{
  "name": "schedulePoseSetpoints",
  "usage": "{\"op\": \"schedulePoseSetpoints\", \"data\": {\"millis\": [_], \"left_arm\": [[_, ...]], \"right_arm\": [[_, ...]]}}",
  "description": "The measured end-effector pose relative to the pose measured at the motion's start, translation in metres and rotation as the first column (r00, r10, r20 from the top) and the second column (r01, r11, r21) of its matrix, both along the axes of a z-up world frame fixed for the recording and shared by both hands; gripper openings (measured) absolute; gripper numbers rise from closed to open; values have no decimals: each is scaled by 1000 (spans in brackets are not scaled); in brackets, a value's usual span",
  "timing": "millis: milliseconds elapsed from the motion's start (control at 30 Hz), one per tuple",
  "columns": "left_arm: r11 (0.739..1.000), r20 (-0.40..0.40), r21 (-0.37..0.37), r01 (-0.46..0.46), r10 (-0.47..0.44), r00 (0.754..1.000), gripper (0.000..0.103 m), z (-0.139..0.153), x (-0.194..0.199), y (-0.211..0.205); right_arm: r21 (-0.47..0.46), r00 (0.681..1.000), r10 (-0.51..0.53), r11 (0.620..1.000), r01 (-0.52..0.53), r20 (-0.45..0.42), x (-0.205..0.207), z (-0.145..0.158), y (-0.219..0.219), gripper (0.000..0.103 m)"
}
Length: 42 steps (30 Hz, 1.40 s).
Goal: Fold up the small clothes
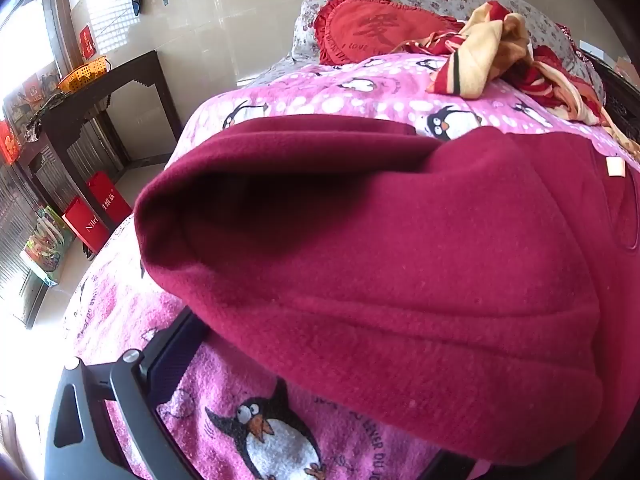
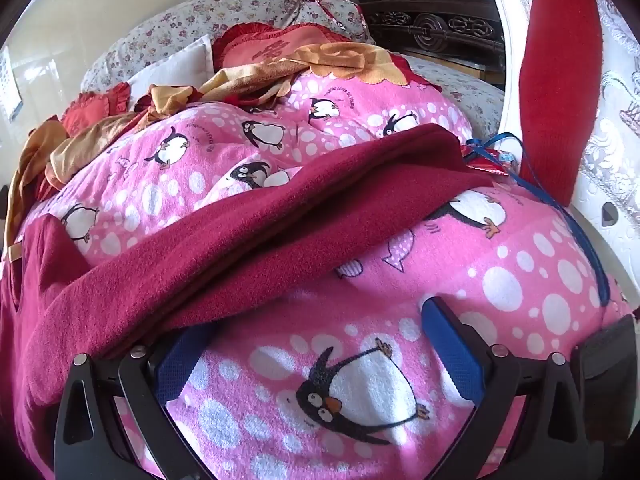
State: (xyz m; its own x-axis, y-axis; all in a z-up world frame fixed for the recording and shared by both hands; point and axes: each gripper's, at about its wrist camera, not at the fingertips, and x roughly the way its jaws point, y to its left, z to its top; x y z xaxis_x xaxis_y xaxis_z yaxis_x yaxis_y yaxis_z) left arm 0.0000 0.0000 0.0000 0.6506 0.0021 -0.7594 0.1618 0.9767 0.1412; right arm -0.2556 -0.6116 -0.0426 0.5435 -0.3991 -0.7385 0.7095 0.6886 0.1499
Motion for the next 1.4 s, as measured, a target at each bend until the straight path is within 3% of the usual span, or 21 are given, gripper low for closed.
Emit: {"op": "schedulePoseSetpoints", "data": {"millis": [100,167,300,433,567,767,933,1100,1233,1400], "left_arm": [[1000,2,2,0,0,1000,103,0,0,0],[1000,2,3,0,0,1000,103,0,0,0],[1000,-10,13,1,-1,1000,103,2,0,0],[999,-49,43,-11,13,999,101,10,-9,3],[1000,-56,13,6,-6,998,99,40,-31,11],[997,-5,-8,80,-80,997,99,85,-77,18],[988,10,-36,150,-150,989,99,120,-116,8],[979,24,-67,194,-192,981,99,147,-144,-3],[970,31,-104,221,-219,975,99,159,-156,-12],[964,25,-107,242,-240,970,99,158,-161,-27]], "right_arm": [[7,1000,-12,1000,12,-14,-10,3,4,86],[8,999,-15,1000,15,-29,-22,7,8,78],[-17,995,-14,1000,12,-95,-39,39,32,74],[-74,997,5,997,-10,-71,-73,79,62,74],[-98,998,48,994,-52,-47,-113,126,87,74],[-145,997,58,987,-65,-56,-138,178,132,74],[-73,982,184,980,-187,-48,-134,208,175,74],[18,945,310,949,-314,104,-128,252,206,74],[-46,943,322,947,-319,86,-120,276,219,74],[-94,951,308,948,-306,16,-87,259,238,74]]}}
